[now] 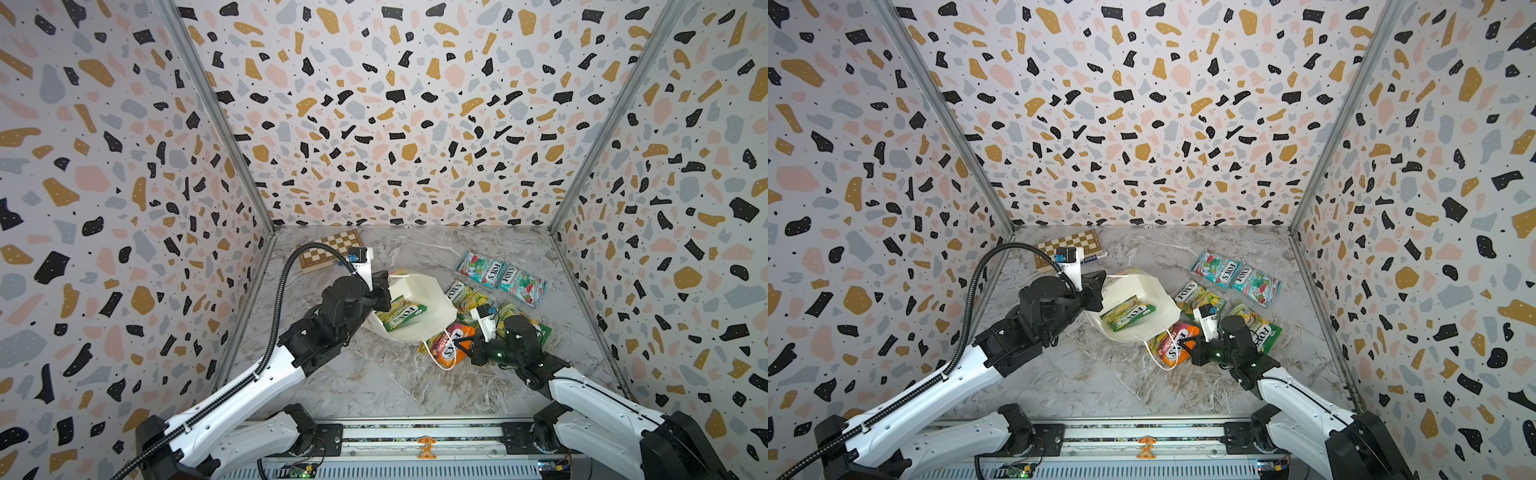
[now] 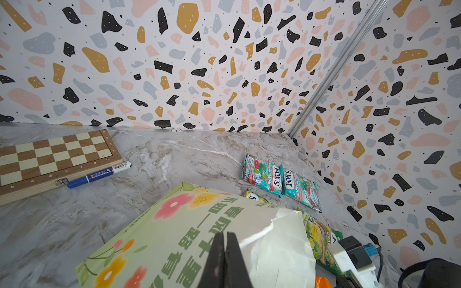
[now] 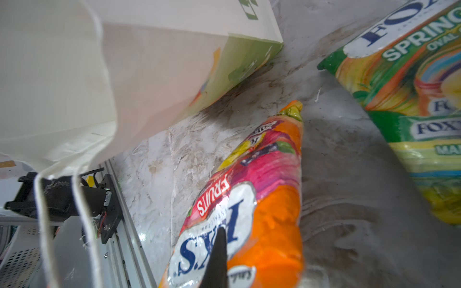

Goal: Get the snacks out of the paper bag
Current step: 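Lower the orange packet onto the table near the bag and open the right gripper, then reach the right gripper into the bag toward the last green Spring Tea packet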

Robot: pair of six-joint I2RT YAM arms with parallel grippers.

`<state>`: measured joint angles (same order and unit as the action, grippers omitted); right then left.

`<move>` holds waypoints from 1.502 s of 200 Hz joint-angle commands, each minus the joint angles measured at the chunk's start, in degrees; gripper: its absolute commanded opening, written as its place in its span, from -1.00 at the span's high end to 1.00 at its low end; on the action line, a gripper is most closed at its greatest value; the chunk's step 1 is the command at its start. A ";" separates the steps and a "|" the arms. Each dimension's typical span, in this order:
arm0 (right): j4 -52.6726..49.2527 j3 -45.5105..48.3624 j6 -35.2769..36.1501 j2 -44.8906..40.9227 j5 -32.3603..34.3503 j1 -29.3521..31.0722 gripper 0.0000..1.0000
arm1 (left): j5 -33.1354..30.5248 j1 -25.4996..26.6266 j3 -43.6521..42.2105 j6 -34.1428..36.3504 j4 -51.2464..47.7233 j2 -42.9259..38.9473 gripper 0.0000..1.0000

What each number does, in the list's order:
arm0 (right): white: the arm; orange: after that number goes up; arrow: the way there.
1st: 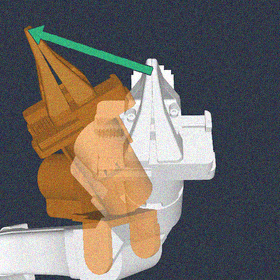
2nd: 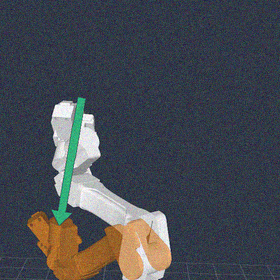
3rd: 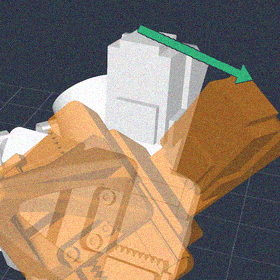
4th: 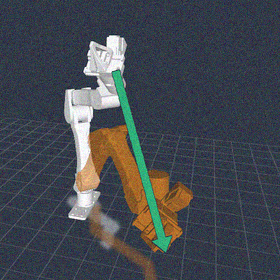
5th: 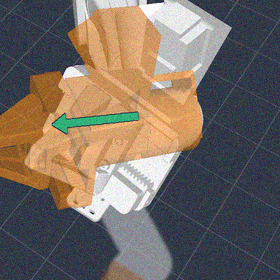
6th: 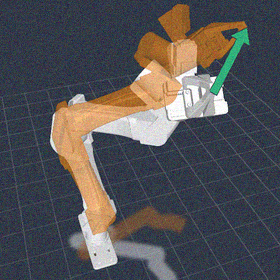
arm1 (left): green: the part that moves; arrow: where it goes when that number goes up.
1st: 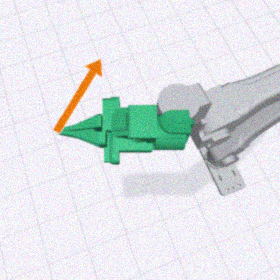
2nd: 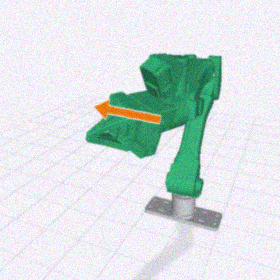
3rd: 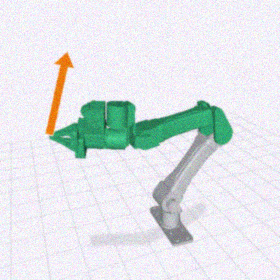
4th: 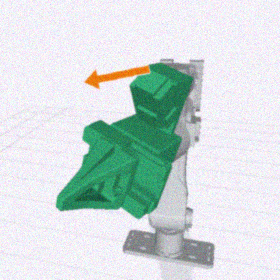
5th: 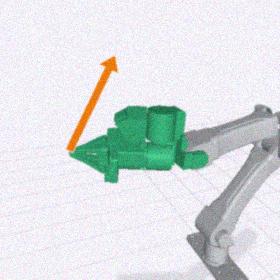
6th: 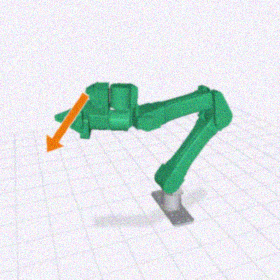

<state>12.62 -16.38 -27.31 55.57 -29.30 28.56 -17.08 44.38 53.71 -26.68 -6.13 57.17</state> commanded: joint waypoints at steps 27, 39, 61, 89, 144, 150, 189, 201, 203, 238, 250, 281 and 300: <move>-3.69 0.05 2.35 1.19 5.97 -0.18 0.51 | -0.74 0.09 -0.63 -0.22 1.57 -0.72 1.00; -4.83 -0.29 2.64 1.07 7.17 -0.21 0.33 | -0.68 0.06 -0.62 -0.22 1.60 -0.79 1.00; -7.60 -1.50 3.38 0.68 10.37 -0.17 0.02 | -0.56 0.05 -0.67 -0.22 1.65 -0.66 1.00; -11.42 -2.88 3.49 -0.48 16.07 -0.18 -0.25 | -0.23 0.08 -0.55 -0.22 1.87 -0.56 1.00; -15.60 -4.98 2.12 -5.05 24.49 -0.20 -0.42 | 0.86 0.08 -0.56 0.04 1.98 -0.48 1.00; -15.65 -5.19 2.23 -5.83 24.52 -0.17 -0.42 | 1.40 0.09 -0.54 0.25 2.08 -0.48 1.00; -13.77 -7.07 2.65 -12.96 22.30 -0.14 -0.43 | 8.13 0.09 -0.63 1.65 4.16 0.26 1.00; -11.79 -7.43 3.04 -14.75 20.08 -0.16 -0.43 | 10.56 0.07 -0.63 2.13 4.75 0.78 1.00; -11.38 -7.43 3.16 -15.02 19.57 -0.12 -0.43 | 10.90 0.04 -0.63 2.21 4.91 0.83 1.00; -3.89 -8.94 4.44 -15.26 6.65 0.00 -0.43 | 15.23 0.09 -0.48 2.60 6.22 1.83 1.00; -1.50 -9.58 4.34 -13.65 1.85 0.33 -0.43 | 16.16 0.08 -0.45 2.68 6.62 1.89 1.00; 0.03 -12.41 6.35 -7.43 -3.07 4.90 -0.42 | 16.95 0.08 -0.69 2.37 7.51 1.46 1.00; -0.79 -14.46 8.72 -3.36 -1.69 9.91 -0.40 | 16.99 0.07 -0.76 2.24 7.91 1.28 1.00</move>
<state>10.22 -27.31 -22.15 48.80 -27.79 33.76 -1.30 44.38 53.69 -25.06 -2.09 59.16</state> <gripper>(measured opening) 0.707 0.047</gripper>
